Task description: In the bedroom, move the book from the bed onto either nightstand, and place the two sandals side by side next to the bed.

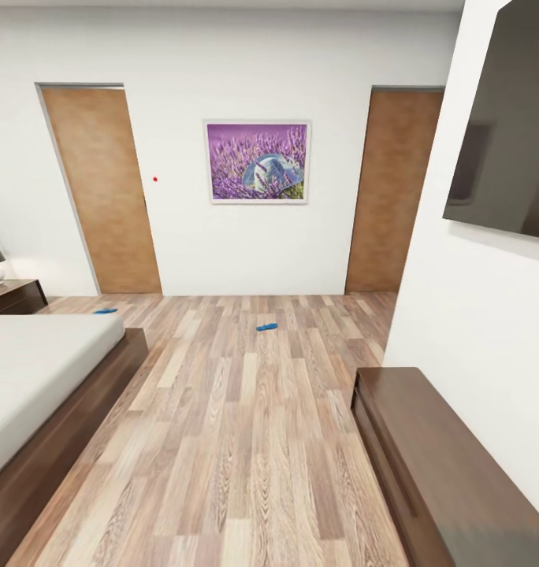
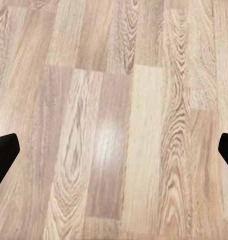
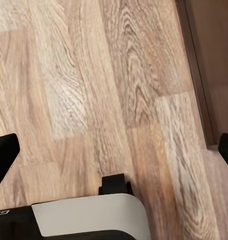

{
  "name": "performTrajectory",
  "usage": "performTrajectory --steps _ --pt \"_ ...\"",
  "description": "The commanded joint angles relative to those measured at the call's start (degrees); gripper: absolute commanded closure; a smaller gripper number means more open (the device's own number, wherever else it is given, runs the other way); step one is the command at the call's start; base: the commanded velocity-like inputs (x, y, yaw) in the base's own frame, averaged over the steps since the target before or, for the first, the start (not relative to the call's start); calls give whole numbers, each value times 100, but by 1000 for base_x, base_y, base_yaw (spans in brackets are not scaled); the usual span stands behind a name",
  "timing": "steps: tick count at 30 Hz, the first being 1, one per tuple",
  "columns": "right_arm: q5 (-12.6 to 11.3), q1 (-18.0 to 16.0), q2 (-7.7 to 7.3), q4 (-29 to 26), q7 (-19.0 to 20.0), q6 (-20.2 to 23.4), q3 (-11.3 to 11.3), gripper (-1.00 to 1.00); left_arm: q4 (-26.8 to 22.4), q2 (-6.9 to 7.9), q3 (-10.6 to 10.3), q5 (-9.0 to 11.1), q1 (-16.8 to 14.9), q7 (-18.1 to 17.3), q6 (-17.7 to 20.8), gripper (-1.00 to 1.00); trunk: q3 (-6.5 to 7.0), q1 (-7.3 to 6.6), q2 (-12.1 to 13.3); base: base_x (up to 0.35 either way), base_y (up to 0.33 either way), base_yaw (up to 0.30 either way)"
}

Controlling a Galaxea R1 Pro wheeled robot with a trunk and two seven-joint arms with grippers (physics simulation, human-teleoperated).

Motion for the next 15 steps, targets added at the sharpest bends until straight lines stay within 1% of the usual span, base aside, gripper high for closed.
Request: performTrajectory --steps 1,15 --pt "-6 -3 2 4 10 -19 -18 -100 4 3 -9 52 -3 4 -15 -100 -6 2 -2 281 0 0" --pt "-7 -3 2 6 8 -20 -21 -100 6 -2 -18 43 -3 22 -14 -100 -6 2 -2 309 0 0"
